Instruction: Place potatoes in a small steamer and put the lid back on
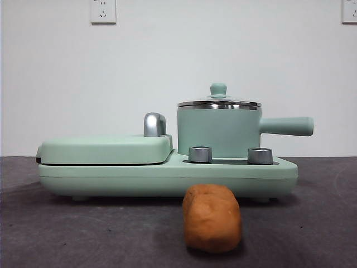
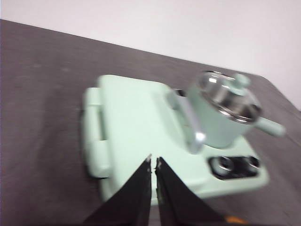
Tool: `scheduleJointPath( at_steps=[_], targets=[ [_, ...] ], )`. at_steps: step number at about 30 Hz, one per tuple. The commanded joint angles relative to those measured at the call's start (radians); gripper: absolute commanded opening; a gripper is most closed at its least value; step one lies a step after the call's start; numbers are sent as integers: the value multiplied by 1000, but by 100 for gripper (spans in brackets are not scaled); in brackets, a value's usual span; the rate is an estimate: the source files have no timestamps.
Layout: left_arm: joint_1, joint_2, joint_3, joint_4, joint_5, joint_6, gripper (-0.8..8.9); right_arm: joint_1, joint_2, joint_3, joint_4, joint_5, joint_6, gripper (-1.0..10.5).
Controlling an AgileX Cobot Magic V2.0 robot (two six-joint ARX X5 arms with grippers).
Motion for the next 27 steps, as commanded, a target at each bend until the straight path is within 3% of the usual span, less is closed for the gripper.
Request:
scheduleJointPath(
  at_steps=[1,4,7,13,16,17,19,23,27],
  targets=[
    [-9,79,74,-25,106,63,15,-1,66,87,-59,-90,-22,20],
    [-15,146,117,-29,249,95,15,-1,128,156,-121,-190,-105,20],
    [-20,192,131,-23,362,116,15,-1,171,195,-140,-235,-192,20],
    [-20,235,131,-22,379,160,20,-1,200,201,-139,-212,-230,28],
    [-20,241,131,-16,379,159,43,-1,203,201,-140,-205,-223,205],
    [-20,241,131,-10,379,156,66,-1,204,201,-141,-205,-223,286],
    [-20,241,131,1,379,140,206,-1,204,201,-143,-205,-223,407],
    [-20,241,131,29,379,77,522,-1,204,201,-143,-206,-223,439],
    [-22,250,131,49,379,53,539,-1,204,201,-143,-206,-222,453]
  ],
)
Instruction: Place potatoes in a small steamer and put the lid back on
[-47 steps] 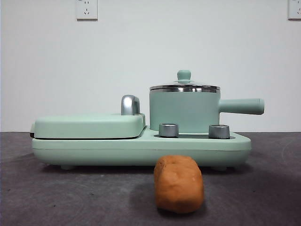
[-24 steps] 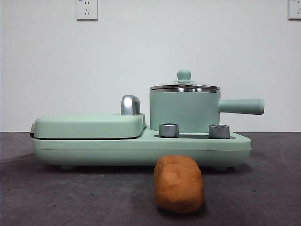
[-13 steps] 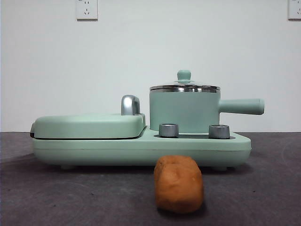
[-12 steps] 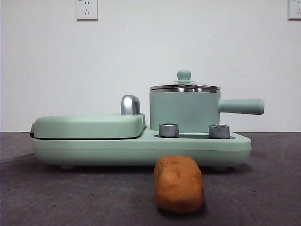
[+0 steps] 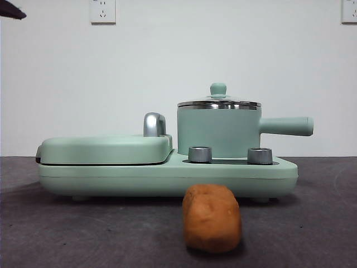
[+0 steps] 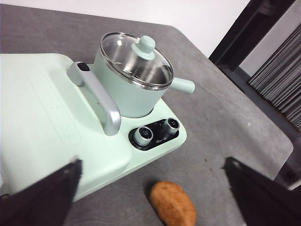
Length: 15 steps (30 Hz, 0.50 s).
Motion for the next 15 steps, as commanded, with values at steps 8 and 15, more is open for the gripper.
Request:
scheduleJointPath(
  at_steps=[8,15],
  targets=[
    [-45,134,85,52,8,-41,539,-1,6,14,7,1,-8,521],
    [-130,372,278,47,-26,47,530,-1,6,14,7,1,-7,521]
  ],
)
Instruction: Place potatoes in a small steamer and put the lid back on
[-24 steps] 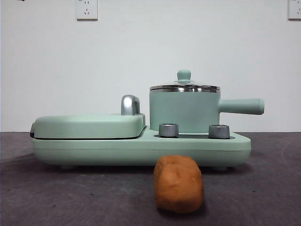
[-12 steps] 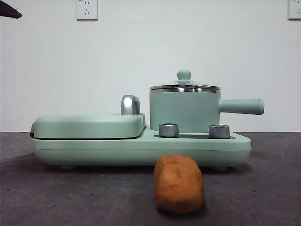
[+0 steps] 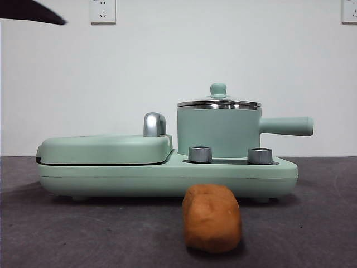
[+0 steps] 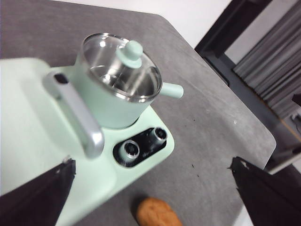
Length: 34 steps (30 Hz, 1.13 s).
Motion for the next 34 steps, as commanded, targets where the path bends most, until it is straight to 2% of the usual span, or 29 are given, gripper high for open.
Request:
scheduleJointPath(
  at_steps=[1,10,18,24,28,34],
  targets=[
    [-39,106,111,3,-29,68,531,-1,6,14,7,1,-7,520],
    [-187,510,557,-203,-174,272,531,-1,6,14,7,1,1,520],
    [-272,789,833,-196,-271,336,530,-1,6,14,9,1,16,520],
    [-317,928,927,-125,-321,355,530,-1,6,14,10,1,20,520],
    [-345,999,927,-30,-369,355,530,-1,6,14,10,0,42,520],
    [-352,1063,927,39,-372,335,521,-1,6,14,10,1,42,520]
  ],
)
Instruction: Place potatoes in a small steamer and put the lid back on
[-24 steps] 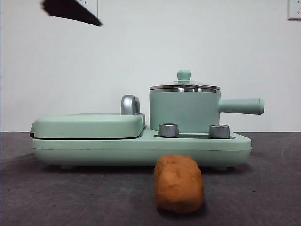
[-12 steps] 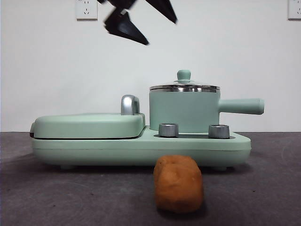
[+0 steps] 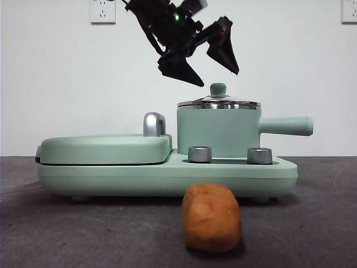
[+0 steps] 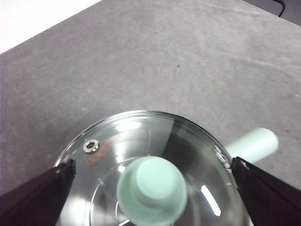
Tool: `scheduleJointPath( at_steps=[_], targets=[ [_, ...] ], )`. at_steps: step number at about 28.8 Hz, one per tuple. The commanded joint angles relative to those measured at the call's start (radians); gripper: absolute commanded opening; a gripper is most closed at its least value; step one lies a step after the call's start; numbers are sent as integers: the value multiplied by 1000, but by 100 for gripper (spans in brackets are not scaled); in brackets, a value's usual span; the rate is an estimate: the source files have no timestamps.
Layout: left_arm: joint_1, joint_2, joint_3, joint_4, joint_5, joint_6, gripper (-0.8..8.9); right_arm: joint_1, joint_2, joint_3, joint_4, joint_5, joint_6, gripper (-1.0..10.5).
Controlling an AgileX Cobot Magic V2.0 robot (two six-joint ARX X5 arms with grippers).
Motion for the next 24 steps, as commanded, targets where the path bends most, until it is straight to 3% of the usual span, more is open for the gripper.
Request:
scheduleJointPath(
  at_steps=[1,16,24],
  targets=[
    [-8,36,33,28,-3,-10,520,-1,6,14,10,1,10,520],
    [-21,73,33,13,-3,-23,453,-1,6,14,10,1,14,520],
    [-21,79,33,13,-25,-9,261,-1,6,14,10,1,14,520]
  ],
)
